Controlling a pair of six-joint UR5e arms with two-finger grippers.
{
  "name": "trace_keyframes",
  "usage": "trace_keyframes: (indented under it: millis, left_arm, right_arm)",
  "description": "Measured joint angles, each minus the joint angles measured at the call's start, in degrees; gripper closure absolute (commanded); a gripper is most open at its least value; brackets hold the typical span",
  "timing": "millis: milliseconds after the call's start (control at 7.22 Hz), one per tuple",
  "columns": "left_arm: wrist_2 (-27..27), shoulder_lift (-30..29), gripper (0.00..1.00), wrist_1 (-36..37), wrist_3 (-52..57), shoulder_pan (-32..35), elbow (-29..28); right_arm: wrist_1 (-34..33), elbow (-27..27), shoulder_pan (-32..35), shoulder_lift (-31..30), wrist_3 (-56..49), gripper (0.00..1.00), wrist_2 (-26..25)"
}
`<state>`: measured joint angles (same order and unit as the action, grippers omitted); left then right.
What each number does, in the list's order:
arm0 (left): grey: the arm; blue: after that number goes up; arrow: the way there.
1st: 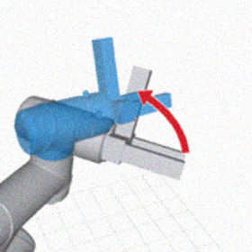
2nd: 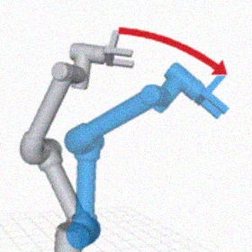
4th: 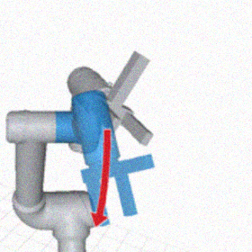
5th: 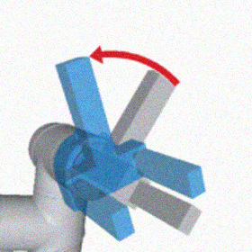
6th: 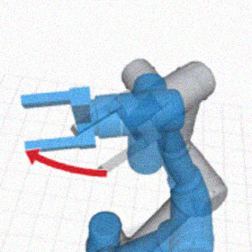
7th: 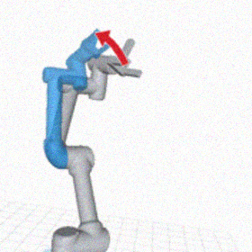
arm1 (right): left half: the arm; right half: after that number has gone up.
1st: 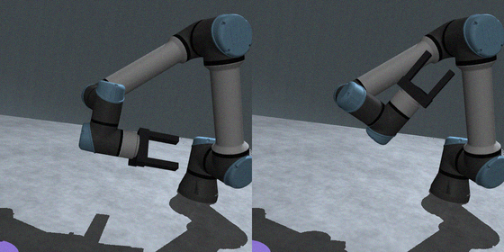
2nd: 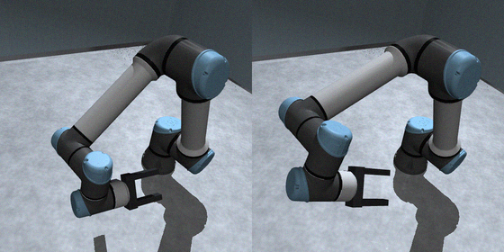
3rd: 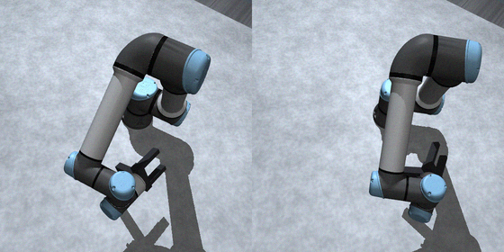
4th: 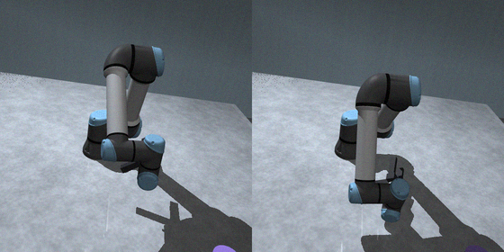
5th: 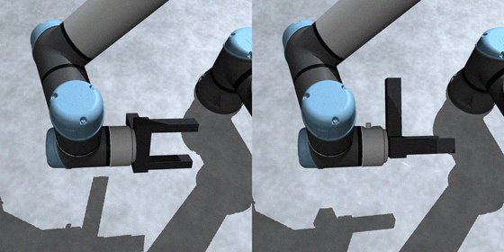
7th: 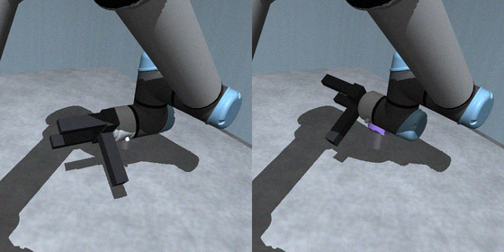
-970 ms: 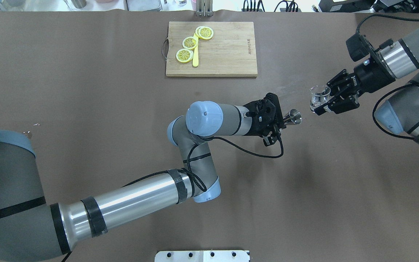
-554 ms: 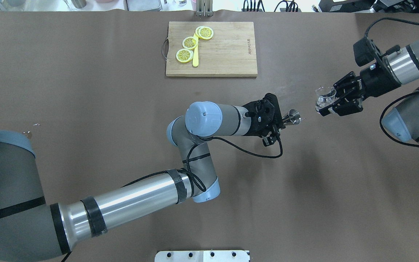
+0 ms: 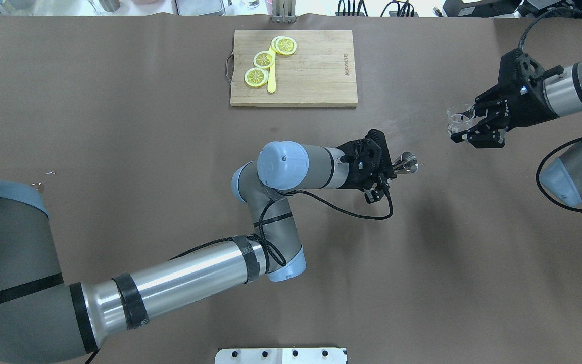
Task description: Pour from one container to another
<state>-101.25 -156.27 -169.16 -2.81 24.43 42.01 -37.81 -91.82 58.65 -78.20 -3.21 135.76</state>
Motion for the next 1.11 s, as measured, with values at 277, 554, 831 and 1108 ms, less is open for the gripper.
trace_keyframes:
  millis: [277, 554, 831, 1108]
  left_arm:
    - [0.0, 0.0, 1.0, 0.0, 0.0, 0.0, 0.0]
    - [0.0, 0.0, 1.0, 0.0, -1.0, 0.0, -0.1]
    - [0.0, 0.0, 1.0, 0.1, -1.5, 0.0, -0.1]
    - [0.0, 0.0, 1.0, 0.1, -1.6, 0.0, -0.1]
  right_arm:
    - [-18.0, -12.2, -3.2, -1.5, -5.8, 1.0, -5.5]
    - [-27.0, -18.4, -5.7, -2.9, -6.7, 1.0, -6.4]
    - [-29.7, -19.3, -7.1, -3.1, -6.3, 1.0, -6.5]
    - [-32.3, -19.3, -8.0, -2.4, -6.1, 1.0, -5.0]
